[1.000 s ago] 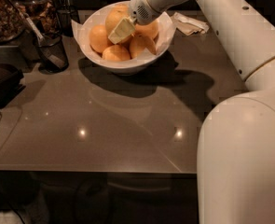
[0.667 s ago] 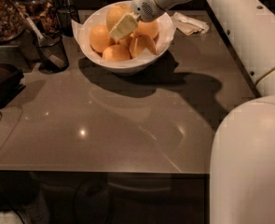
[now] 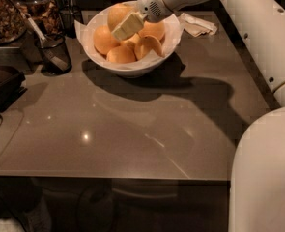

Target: Pick orange from white bowl

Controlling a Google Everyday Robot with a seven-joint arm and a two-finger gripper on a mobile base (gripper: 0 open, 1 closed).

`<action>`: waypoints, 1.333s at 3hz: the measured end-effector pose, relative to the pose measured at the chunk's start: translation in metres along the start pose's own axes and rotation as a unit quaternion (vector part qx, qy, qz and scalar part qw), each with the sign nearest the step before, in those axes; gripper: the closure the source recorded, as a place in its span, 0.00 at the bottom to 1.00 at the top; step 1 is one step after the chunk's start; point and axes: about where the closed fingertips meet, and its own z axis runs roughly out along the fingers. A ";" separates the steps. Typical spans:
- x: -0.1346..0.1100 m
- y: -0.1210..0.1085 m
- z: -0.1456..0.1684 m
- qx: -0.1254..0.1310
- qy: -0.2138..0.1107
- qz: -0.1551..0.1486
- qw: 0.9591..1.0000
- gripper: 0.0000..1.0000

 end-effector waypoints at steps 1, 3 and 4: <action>0.000 0.000 0.000 0.000 0.000 0.000 1.000 1.00; 0.006 0.041 -0.033 0.005 -0.001 0.050 0.999 1.00; 0.010 0.044 -0.029 0.000 0.004 0.050 0.999 1.00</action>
Offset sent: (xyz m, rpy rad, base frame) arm -0.0671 -0.0226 0.0214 0.0461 0.1040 -0.0914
